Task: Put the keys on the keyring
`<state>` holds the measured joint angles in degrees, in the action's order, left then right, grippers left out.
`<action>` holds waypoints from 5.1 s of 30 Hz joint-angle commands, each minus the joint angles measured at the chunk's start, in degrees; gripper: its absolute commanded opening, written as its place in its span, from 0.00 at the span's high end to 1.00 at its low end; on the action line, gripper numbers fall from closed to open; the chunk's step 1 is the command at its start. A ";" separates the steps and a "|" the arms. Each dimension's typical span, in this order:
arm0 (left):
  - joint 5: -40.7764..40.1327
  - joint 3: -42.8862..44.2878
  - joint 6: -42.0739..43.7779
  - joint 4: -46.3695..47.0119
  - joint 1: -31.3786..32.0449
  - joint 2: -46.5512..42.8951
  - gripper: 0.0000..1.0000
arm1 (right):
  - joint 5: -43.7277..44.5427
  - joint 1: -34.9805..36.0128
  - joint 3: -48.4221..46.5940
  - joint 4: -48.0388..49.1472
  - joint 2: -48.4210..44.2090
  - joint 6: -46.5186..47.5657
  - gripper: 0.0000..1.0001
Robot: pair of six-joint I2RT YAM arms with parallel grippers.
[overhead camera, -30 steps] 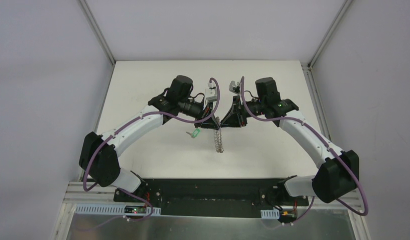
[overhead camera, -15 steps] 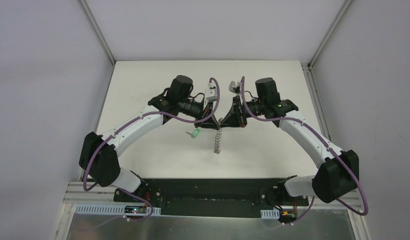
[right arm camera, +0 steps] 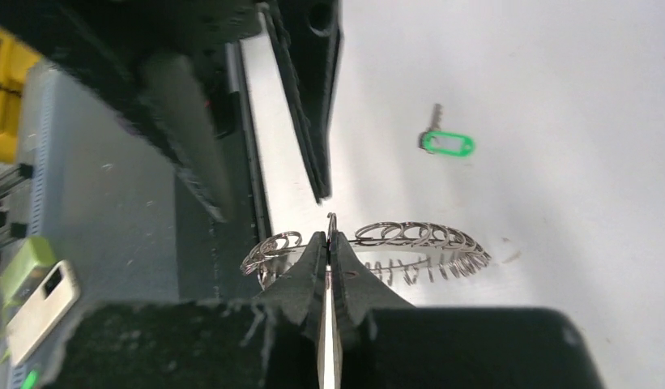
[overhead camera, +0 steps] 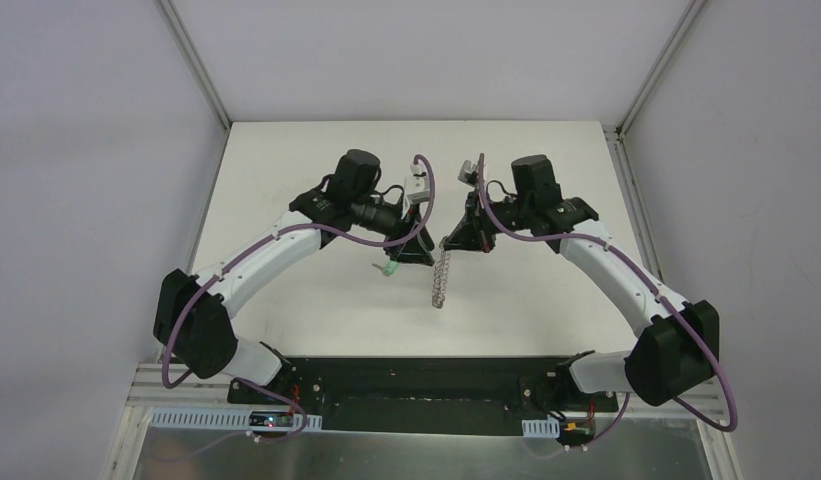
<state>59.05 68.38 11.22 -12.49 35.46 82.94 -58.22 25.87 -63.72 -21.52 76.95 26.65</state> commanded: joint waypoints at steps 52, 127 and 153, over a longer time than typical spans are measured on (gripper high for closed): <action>-40.07 8.42 -4.52 -25.54 -2.07 22.53 0.46 | 30.87 3.10 6.75 5.91 -9.08 -4.33 1.00; -54.45 14.55 -5.54 -30.19 3.69 30.30 0.66 | 20.51 -2.70 6.42 3.15 -5.25 -5.87 1.00; -56.75 9.64 -5.61 -28.92 4.62 20.40 0.57 | 19.77 -2.76 5.72 2.28 -3.56 -5.83 1.00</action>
<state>5.06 79.83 6.81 -40.88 39.79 106.83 -36.51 23.44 -56.29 -19.97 73.45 21.43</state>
